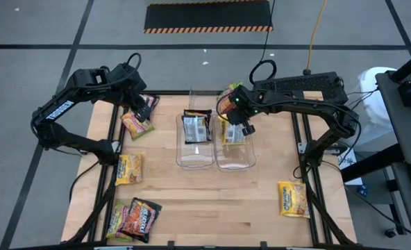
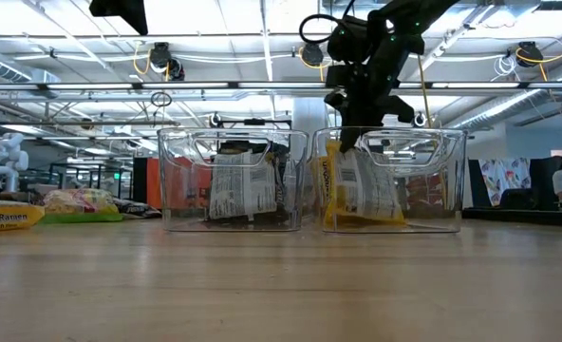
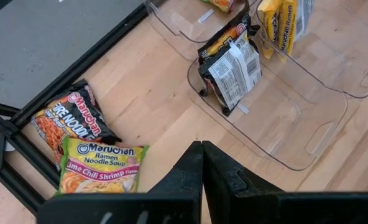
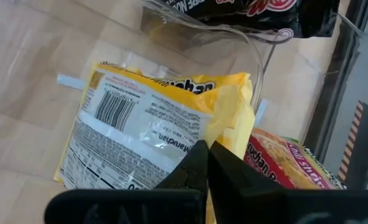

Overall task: Sort Maruchan noodles
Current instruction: Put the yellow noodle pack into the right transparent bin

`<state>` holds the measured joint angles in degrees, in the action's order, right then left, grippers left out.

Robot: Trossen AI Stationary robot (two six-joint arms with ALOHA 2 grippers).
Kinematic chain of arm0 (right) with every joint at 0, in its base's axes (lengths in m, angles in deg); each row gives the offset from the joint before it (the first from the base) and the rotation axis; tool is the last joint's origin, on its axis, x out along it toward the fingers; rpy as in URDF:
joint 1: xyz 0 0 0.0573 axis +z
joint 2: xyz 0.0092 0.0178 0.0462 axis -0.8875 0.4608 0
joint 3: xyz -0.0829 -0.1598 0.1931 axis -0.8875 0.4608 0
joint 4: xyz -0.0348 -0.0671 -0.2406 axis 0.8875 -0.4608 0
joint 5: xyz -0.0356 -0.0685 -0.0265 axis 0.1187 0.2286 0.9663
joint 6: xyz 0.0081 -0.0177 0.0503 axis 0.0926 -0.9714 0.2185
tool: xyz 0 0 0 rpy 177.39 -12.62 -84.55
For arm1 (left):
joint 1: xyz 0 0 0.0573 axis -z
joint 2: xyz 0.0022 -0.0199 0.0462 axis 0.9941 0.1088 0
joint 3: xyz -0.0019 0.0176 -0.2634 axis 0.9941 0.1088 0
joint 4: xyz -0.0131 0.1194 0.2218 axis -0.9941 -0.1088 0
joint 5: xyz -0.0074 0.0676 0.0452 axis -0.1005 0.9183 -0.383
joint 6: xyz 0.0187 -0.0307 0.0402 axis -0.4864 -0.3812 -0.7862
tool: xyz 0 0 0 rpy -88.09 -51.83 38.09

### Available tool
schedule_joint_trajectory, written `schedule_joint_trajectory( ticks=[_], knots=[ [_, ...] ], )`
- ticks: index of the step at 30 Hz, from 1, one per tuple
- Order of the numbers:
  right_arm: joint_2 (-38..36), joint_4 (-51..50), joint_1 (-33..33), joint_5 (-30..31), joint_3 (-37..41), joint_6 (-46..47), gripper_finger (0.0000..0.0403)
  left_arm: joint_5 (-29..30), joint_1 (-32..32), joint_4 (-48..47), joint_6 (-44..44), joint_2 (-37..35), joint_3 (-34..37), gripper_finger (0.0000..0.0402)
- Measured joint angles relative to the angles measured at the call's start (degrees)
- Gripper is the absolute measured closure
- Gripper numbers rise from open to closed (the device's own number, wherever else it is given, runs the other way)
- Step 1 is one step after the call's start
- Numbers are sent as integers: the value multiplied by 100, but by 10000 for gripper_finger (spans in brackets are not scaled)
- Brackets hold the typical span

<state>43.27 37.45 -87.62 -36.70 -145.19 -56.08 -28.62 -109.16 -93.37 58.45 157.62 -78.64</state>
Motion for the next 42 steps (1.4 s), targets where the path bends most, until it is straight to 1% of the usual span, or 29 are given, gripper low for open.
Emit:
schedule_joint_trajectory(
  ticks=[6,14,21,25,27,30,42],
  knots=[
    [-2,51,1,-4,0,-187,403,0,0,0,33,-2,0,394],
    [-2,470,2,24,0,-108,403,0,0,0,78,-1,0,394],
    [-4,421,2,35,0,-121,403,0,0,-14,144,-2,0,394],
    [-4,432,2,62,0,151,403,0,0,-54,148,-2,0,394],
    [-4,433,4,185,0,353,402,0,0,-55,148,0,0,394],
    [-4,433,2,346,-2,506,394,0,0,-101,151,0,0,394],
    [-9,535,2,343,-2,492,348,0,1,-168,157,-2,0,394]
  ],
)
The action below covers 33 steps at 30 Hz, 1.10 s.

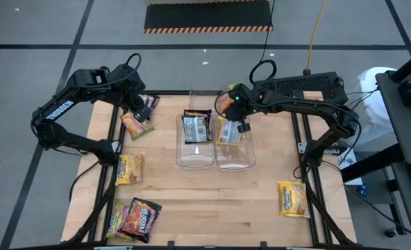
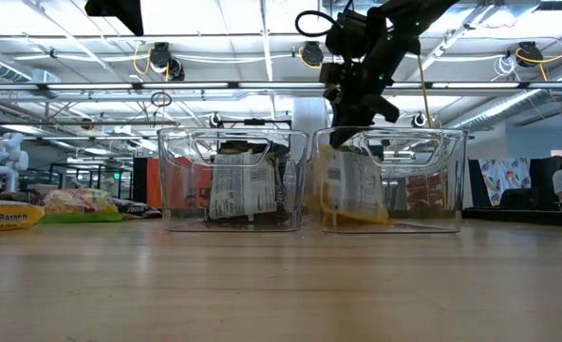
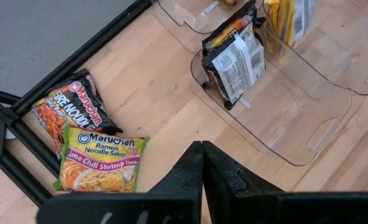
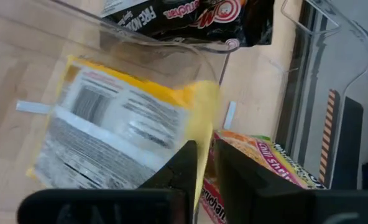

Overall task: Sort Maruchan noodles
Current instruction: Put the yellow noodle pack into the right transparent bin

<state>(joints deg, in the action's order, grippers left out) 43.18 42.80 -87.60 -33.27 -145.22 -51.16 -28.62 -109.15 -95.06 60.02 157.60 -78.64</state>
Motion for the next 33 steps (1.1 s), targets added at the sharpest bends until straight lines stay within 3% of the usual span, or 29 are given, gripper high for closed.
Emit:
schedule_joint_trajectory(
  ticks=[9,17,21,29,33],
  knots=[
    [0,397,0,66,-2,4,348,-2,1,-4,-2,1,0,394],
    [-259,451,112,1258,-4,5,348,-2,1,-4,-11,0,0,394],
    [-871,61,241,1346,-4,300,348,-21,1,-5,-22,0,0,394],
    [-2724,-1324,727,1318,-7,2527,348,-20,1,-7,-222,1,0,394],
    [-3465,-1766,1142,1306,-7,3187,348,-20,1,-2,-426,2,0,394]
  ],
)
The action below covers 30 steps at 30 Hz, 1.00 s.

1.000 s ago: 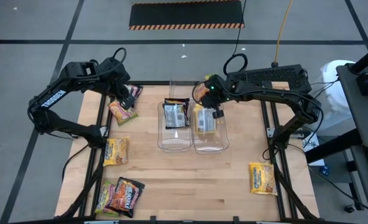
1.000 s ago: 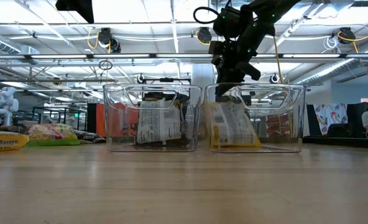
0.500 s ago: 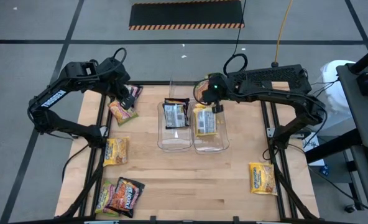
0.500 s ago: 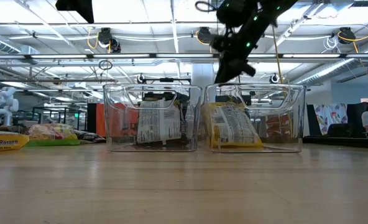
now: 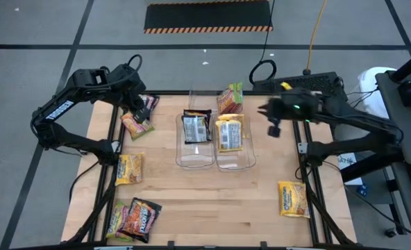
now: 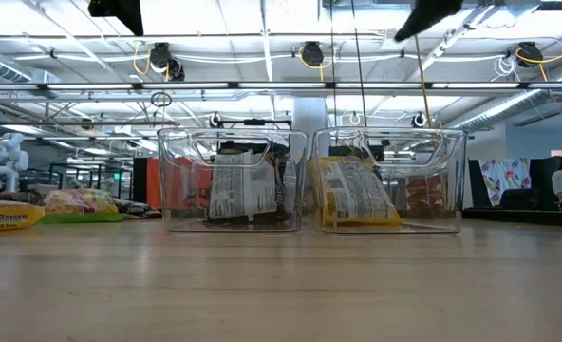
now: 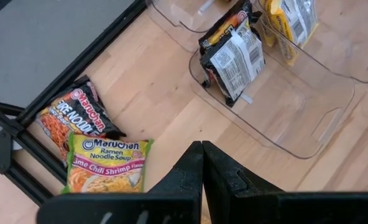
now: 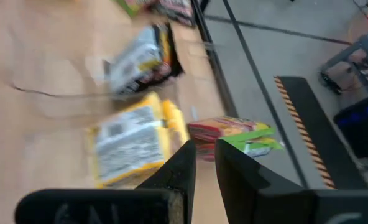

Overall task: Sort Maruchan noodles
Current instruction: Put the yellow noodle pack into the right transparent bin

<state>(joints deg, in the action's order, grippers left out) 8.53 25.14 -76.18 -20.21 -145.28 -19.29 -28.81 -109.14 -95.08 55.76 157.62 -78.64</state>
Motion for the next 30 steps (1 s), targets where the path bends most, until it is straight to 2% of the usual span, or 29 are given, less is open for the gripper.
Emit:
schedule_joint_trajectory(
  ticks=[6,8,12,15,21,26,30],
  knots=[
    [-765,-583,297,-195,0,1375,348,2,0,2,-28,0,0,394],
    [-917,-959,343,-600,0,1870,348,2,0,2,-15,0,0,394],
    [-1046,-1961,373,-1852,0,2508,349,2,0,4,115,-2,0,394],
    [-1021,-2813,373,-2247,0,2802,349,2,0,7,219,-2,0,394],
    [-795,-4134,373,-2346,53,2943,349,2,-2,7,381,-1,0,394],
    [-656,-3906,431,-3527,640,2928,349,-31,-2,8,459,-2,0,394],
    [-487,-3860,633,-3900,1303,2757,348,-134,-2,7,479,-2,0,394]
  ],
)
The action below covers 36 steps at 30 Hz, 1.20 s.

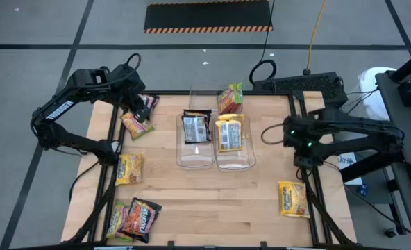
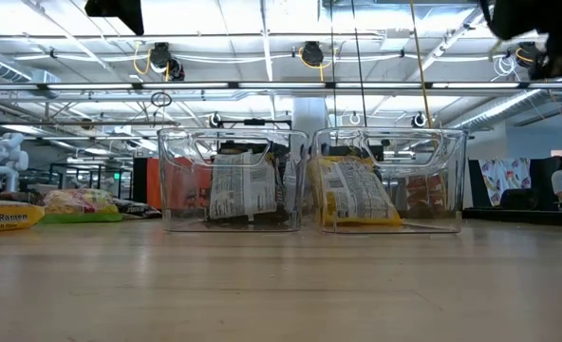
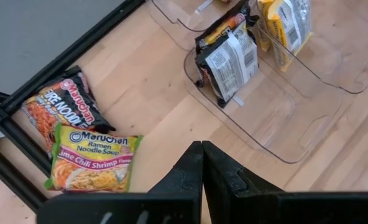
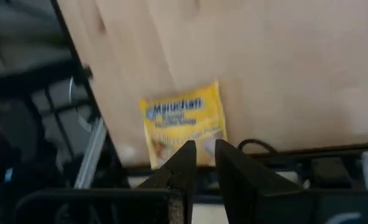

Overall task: Sort Maruchan noodles
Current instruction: Put the yellow noodle pack into the right transparent bin

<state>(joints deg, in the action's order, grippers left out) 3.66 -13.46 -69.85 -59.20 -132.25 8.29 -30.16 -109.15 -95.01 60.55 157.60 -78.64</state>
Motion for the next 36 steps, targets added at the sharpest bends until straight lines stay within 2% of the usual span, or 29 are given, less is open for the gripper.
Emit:
schedule_joint_trajectory(
  ticks=[4,12,18,25,36],
  knots=[
    [115,423,187,0,658,-327,349,1,2,0,11,0,0,394],
    [333,1743,554,-392,1615,-223,349,-4,2,0,11,0,0,394],
    [471,1948,734,-445,1800,-229,348,-10,2,0,-31,1,0,394],
    [617,2801,914,-430,2244,33,349,-12,2,0,-34,0,0,394],
    [656,3068,981,-417,2667,34,349,-12,1,0,-35,2,0,394]
  ],
)
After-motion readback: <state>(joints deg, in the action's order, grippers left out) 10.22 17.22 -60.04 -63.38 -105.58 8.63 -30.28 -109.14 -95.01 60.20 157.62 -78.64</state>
